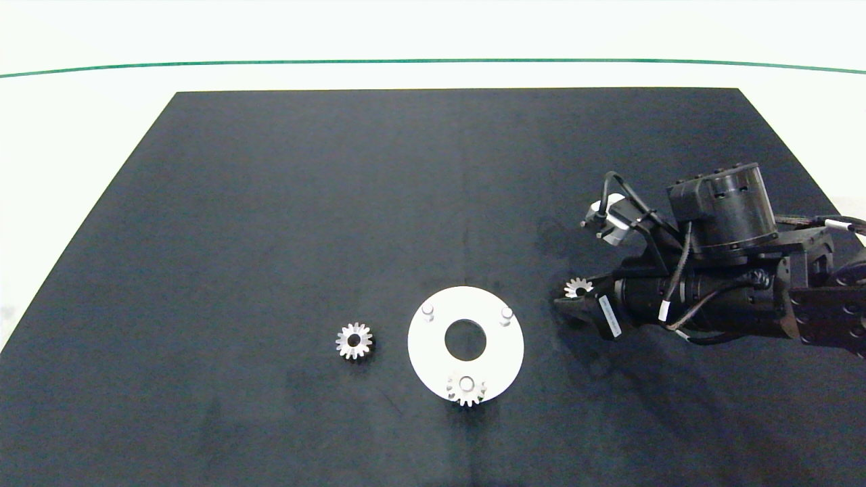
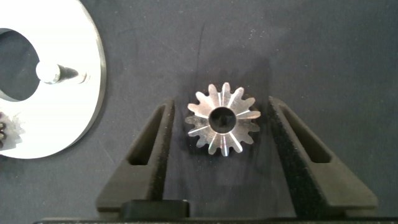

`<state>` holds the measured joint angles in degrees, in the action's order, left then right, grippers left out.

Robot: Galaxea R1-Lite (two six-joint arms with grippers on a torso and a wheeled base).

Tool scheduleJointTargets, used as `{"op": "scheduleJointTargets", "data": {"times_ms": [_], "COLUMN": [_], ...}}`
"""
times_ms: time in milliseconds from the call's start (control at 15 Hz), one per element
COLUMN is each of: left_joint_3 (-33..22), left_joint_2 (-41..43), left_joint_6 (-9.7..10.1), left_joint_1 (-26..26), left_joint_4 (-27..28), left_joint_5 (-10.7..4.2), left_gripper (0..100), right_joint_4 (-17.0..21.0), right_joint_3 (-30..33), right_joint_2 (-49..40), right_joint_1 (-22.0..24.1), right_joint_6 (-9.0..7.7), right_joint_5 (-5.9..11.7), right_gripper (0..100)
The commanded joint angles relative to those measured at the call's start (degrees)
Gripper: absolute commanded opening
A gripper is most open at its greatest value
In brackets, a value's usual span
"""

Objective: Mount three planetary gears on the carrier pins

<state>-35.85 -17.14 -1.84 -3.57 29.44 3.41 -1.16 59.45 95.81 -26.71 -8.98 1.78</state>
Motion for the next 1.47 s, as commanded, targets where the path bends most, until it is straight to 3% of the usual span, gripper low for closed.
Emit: {"op": "scheduleJointTargets", "data": {"times_ms": [67,1467], "left_joint_3": [0.17,-0.01], "left_joint_2": [0.0,0.09], "left_joint_6": [0.0,0.0], "left_joint_1": [-0.03,-0.12], "left_joint_4": [0.18,0.18], "left_joint_5": [0.01,0.01], "left_gripper": [100,100], "right_joint_4": [0.02,0.19], "right_joint_3": [-0.13,-0.48], "right_joint_2": [0.17,0.7], "right_joint_1": [-0.01,-0.01], "right_joint_6": [0.02,-0.07], "right_joint_5": [-0.02,-0.02], "right_gripper": [51,9]}}
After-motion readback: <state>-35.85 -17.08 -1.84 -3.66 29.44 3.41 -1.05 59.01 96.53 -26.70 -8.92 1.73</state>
